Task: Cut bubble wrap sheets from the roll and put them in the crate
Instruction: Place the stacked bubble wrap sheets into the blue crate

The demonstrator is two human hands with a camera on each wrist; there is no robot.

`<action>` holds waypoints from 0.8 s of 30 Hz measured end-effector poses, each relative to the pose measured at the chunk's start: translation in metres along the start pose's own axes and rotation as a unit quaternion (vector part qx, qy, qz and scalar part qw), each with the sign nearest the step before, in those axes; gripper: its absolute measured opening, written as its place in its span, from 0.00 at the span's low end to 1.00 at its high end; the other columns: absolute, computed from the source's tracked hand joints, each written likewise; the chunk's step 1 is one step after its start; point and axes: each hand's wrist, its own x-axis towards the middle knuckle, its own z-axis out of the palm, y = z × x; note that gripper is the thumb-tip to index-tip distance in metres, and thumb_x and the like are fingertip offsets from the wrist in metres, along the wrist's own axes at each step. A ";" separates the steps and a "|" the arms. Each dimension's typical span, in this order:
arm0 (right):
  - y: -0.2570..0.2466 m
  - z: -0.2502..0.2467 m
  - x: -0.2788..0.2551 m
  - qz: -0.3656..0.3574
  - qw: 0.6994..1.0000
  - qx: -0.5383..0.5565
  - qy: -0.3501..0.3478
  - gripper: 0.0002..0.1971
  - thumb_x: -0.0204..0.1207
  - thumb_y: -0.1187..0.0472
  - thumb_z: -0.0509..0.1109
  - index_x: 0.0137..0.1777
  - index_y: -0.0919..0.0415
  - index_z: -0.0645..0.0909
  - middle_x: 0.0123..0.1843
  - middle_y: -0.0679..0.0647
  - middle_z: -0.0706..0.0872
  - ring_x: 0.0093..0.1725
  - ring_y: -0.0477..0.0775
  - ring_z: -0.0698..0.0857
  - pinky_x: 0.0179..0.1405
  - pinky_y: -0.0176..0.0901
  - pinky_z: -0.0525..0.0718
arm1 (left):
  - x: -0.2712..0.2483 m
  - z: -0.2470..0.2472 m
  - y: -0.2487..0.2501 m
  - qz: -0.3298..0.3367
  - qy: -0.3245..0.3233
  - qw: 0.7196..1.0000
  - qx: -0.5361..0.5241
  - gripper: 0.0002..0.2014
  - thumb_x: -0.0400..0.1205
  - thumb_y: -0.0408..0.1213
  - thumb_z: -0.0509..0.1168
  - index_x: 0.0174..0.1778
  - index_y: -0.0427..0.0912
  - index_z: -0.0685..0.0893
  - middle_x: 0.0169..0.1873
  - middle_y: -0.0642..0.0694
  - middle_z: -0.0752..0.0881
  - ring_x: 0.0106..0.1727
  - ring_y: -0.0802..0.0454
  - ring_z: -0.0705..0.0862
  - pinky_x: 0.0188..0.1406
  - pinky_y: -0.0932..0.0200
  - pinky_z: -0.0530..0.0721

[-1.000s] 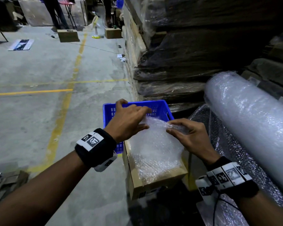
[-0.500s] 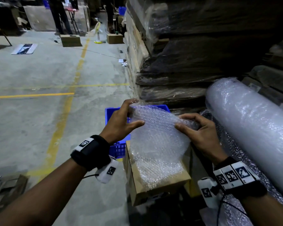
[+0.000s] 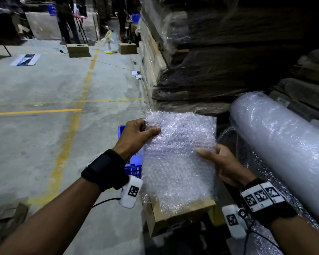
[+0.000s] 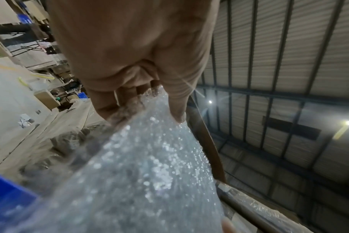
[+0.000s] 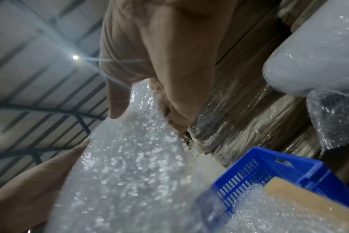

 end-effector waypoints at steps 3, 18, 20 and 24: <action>0.005 0.006 -0.002 -0.002 0.999 -0.010 0.044 0.12 0.71 0.70 0.76 0.55 0.71 0.84 0.49 0.64 0.92 0.45 0.59 0.91 0.40 0.44 0.90 | 0.001 -0.001 -0.002 -0.020 0.003 1.000 0.011 0.26 0.73 0.44 0.81 0.46 0.22 0.82 0.35 0.39 0.85 0.35 0.53 0.80 0.36 0.54 0.79; 0.008 0.006 -0.001 -0.009 0.986 -0.116 0.117 0.30 0.61 0.46 0.86 0.55 0.66 0.84 0.51 0.62 0.90 0.50 0.63 0.84 0.54 0.61 0.84 | -0.039 -0.004 -0.023 0.014 -0.053 0.992 0.113 0.30 0.79 0.34 0.76 0.67 0.64 0.69 0.34 0.47 0.73 0.32 0.52 0.74 0.34 0.52 0.78; 0.010 0.007 -0.002 -0.030 0.979 -0.162 0.122 0.40 0.57 0.37 0.86 0.65 0.59 0.82 0.55 0.61 0.89 0.51 0.59 0.85 0.51 0.62 0.86 | -0.040 -0.006 -0.027 0.027 -0.075 0.988 0.130 0.20 0.81 0.35 0.74 0.63 0.60 0.78 0.31 0.52 0.72 0.31 0.53 0.73 0.35 0.53 0.75; 0.010 0.011 -0.006 -0.090 0.954 -0.239 0.155 0.42 0.70 0.46 0.82 0.77 0.46 0.61 0.59 0.51 0.79 0.53 0.49 0.82 0.41 0.39 0.79 | -0.044 -0.008 -0.028 0.012 -0.079 0.989 0.123 0.15 0.82 0.35 0.72 0.59 0.59 0.84 0.39 0.44 0.84 0.35 0.47 0.80 0.38 0.50 0.82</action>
